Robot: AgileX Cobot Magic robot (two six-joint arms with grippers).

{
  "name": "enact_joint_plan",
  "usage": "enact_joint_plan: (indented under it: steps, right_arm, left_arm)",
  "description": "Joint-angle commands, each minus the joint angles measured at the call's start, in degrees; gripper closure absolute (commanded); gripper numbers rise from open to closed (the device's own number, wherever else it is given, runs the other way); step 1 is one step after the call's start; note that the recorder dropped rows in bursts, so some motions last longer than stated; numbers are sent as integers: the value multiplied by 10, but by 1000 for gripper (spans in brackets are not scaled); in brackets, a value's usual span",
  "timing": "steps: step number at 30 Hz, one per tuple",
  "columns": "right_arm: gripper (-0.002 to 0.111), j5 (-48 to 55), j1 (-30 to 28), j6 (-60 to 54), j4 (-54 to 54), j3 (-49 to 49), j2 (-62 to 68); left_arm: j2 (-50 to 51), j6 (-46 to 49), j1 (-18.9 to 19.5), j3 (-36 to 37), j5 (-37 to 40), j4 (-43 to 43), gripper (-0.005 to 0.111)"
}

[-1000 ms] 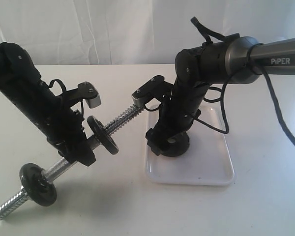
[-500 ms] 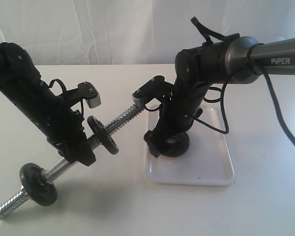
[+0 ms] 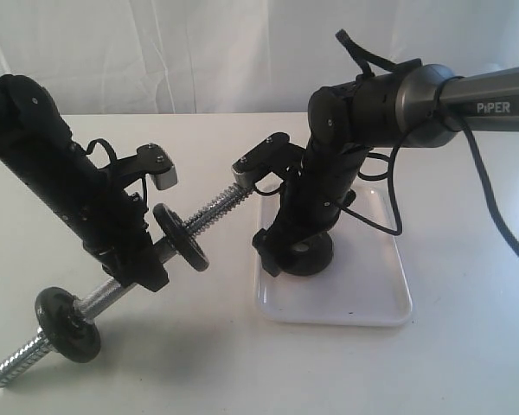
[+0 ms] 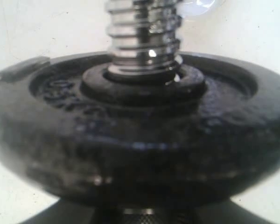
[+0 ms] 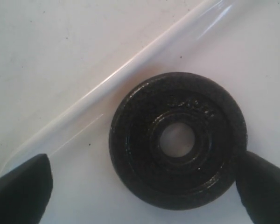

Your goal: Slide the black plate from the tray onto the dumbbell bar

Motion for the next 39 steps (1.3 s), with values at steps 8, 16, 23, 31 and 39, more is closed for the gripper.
enact_joint_plan:
  steps: [8,16,23,31,39]
  right_arm:
    - [3,15,0,-6,-7,3,8]
    - [3,17,0,-6,-7,3,8]
    - [3,10,0,-6,-7,3,8]
    - [3,10,0,-2,-7,3,8]
    - [3,10,0,-2,-7,3,8]
  left_arm:
    - [-36,-5,0,-19,26,-84,107]
    - [-36,-6,0,-19,27,-84,107]
    - [-36,-6,0,-19,21,-84,107]
    - [-36,-14,0,-19,21,-84,107]
    - [-36,-15,0,-19,21,-84,107]
